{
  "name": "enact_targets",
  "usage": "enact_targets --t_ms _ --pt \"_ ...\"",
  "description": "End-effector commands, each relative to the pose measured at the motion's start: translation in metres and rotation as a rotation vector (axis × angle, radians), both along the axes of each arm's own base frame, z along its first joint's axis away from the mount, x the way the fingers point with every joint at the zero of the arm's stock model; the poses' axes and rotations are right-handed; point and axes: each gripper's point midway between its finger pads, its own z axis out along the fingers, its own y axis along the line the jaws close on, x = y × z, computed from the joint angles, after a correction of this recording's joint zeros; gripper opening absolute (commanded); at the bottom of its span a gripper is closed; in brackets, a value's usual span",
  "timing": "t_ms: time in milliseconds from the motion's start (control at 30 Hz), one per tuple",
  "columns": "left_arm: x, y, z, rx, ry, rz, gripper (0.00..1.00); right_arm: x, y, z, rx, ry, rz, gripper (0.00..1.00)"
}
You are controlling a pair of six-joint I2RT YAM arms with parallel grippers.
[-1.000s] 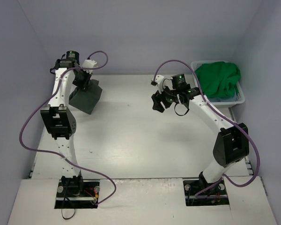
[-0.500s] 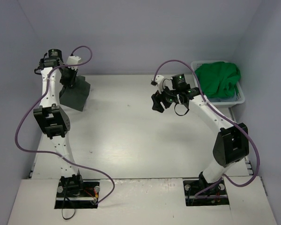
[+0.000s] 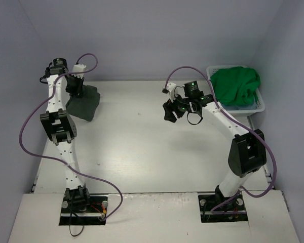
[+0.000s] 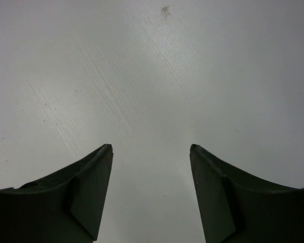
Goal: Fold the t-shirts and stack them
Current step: Put the neatly folded tshirt into the corner of the board with the left arm
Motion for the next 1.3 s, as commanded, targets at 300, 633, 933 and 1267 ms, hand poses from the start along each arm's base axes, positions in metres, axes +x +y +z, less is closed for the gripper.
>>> enact_targets --t_ms 300,633,933,1267 --pt "0.053 0.048 0.005 0.164 -0.181 0.090 0.00 0.008 0.005 0.007 0.024 -0.032 0.002 0.59" --pt "0.065 0.055 0.002 0.169 -0.215 0.129 0.00 0.006 0.011 -0.002 0.018 -0.012 0.018 0.59" --pt "0.055 0.055 0.009 0.176 -0.199 0.133 0.30 0.003 0.012 -0.001 0.017 -0.011 0.028 0.59" --pt "0.051 0.079 0.038 0.294 -0.254 0.231 0.60 -0.003 0.013 0.006 0.030 -0.020 0.045 0.60"
